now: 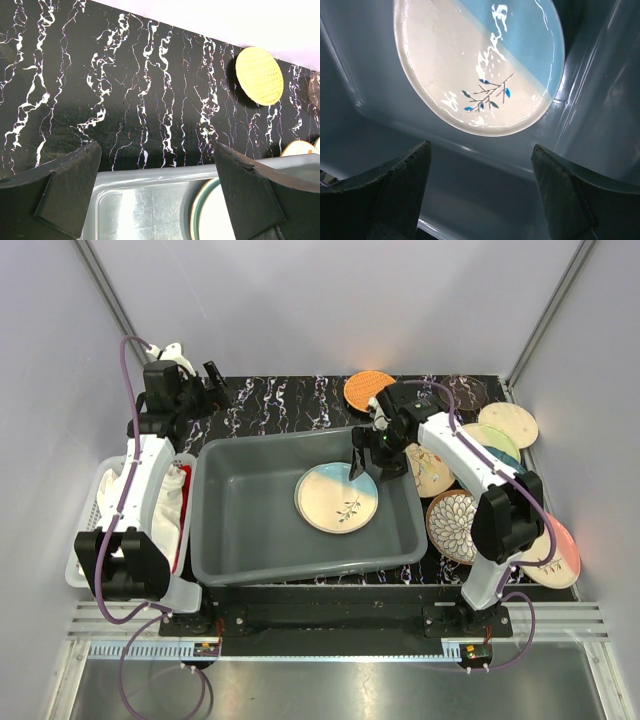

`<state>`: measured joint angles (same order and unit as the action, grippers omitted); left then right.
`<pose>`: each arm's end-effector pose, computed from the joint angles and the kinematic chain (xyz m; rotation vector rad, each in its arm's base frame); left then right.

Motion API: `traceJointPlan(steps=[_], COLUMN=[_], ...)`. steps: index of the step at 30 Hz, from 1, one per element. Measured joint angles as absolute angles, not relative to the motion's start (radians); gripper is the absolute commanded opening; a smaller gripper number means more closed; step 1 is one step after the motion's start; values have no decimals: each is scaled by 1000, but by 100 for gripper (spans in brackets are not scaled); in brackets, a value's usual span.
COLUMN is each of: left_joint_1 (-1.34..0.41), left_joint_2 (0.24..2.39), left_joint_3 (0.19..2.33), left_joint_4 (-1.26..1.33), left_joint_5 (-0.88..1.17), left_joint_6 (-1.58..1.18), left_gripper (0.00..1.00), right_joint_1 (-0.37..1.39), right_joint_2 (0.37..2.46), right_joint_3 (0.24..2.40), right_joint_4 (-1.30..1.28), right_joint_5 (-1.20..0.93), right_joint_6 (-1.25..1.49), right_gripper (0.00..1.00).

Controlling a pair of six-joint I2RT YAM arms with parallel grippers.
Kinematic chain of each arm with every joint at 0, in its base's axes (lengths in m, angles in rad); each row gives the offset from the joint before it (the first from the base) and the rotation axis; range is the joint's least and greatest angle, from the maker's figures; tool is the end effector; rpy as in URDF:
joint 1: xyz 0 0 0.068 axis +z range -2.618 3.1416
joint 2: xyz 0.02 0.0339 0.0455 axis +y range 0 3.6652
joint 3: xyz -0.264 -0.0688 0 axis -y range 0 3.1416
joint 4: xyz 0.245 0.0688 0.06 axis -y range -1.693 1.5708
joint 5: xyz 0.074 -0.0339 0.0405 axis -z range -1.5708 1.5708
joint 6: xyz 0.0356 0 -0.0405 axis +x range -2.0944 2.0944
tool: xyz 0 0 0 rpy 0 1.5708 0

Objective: Place the plates into the plastic bin on the countertop
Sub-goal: Place the plate in the plastic bin, then pick up the plate from the corner of the board.

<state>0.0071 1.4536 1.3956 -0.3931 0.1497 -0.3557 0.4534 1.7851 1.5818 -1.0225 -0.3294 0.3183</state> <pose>0.3355 -0.0029 0.3738 -0.2729 2.0180 -0.3713 0.3227 0.1701 0.2794 -0.2775 2.8672 0.6322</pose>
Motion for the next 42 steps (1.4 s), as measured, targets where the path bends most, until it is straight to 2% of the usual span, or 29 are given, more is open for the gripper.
traceJointPlan(steps=[13,18,25,31,42], left_joint_1=[7,7,7,15,37], left_joint_2=[1454,1456,1456,1468,1510], left_joint_3=[1397,1412,1449,1485,1491], left_joint_4=[-394,-394,-396,-397,-401], left_joint_5=[149,138,77,46,51], left_joint_6=[-356,-355,-336,-334,-330], left_gripper=[99,99,99,99,99], right_joint_1=[445,373,181,110,47], right_joint_2=[1786,1831,2097,2365,2558], right_joint_3=[1948,2102,2373,2578,2585], right_joint_4=[-1023,-1014,-1010,-997,-851], right_joint_5=[-306,-309,-303,-277,-301], right_joint_6=[332,327,326,343,466], right_gripper=[89,88,88,87,84])
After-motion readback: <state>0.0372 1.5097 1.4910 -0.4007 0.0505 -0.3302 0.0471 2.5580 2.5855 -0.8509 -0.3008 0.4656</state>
